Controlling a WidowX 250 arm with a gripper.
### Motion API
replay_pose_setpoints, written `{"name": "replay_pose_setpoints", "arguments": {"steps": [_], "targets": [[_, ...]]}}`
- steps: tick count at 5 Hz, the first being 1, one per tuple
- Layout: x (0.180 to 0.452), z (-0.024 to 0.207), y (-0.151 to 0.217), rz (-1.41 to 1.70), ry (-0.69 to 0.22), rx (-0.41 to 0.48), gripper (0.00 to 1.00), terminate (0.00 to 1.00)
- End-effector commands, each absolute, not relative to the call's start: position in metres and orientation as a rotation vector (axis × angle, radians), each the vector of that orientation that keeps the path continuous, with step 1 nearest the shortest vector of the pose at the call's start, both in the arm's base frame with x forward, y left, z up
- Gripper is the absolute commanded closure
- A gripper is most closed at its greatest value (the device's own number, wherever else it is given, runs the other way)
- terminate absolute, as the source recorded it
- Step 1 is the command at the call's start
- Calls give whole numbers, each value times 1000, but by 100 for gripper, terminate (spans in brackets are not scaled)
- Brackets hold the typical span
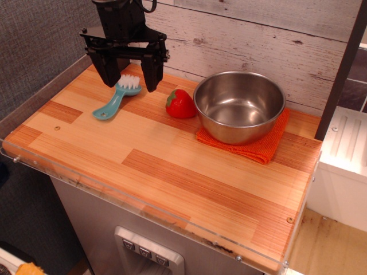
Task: Move the blue brush below the pot in the table.
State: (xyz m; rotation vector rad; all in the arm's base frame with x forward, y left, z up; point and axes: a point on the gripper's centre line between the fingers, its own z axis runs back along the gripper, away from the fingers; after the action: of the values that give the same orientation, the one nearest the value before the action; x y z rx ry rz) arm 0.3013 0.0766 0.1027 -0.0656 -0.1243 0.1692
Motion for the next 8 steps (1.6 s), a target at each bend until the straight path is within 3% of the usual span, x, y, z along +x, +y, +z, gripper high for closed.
{"name": "replay_pose_setpoints", "arguments": {"steps": [1,2,3,4,5,6,8], "targets": [[301,103,77,169,-124,-66,0,0],[322,99,89,247,-140,-134,0,0],[347,94,94,263,-139,-273,0,0],[367,90,130,274,-205,-214,0,0],[370,68,146,147,-160,-144,0,0],[355,60,157,120,-124,-115,0,0],[353,48,154,53,-113,-93,0,0]]}}
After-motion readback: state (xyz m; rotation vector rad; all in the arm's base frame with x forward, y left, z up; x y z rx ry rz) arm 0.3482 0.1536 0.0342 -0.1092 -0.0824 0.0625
